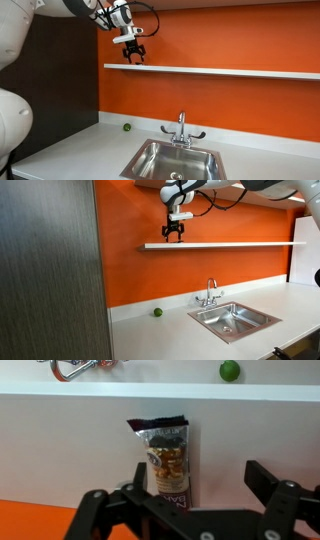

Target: Pick up the pack of snacks and put it on the first shelf

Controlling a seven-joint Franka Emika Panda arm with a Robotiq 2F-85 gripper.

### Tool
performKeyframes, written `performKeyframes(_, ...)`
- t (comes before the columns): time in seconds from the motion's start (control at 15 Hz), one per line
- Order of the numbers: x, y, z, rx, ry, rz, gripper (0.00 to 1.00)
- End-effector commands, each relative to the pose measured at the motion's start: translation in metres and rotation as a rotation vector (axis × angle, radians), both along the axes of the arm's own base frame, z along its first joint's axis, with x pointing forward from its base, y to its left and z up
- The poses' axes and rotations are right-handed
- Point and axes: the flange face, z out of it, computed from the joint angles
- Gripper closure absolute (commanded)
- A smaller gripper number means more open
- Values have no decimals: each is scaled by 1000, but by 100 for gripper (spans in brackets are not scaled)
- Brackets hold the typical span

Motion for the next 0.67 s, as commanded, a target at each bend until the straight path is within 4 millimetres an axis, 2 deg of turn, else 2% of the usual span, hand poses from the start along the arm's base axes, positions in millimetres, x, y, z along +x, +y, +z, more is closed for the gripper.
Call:
performKeyframes(0.0, -26, 5, 8, 3, -16, -11, 0)
performKeyframes(0.6, -88, 19, 13, -1, -50, -35, 0)
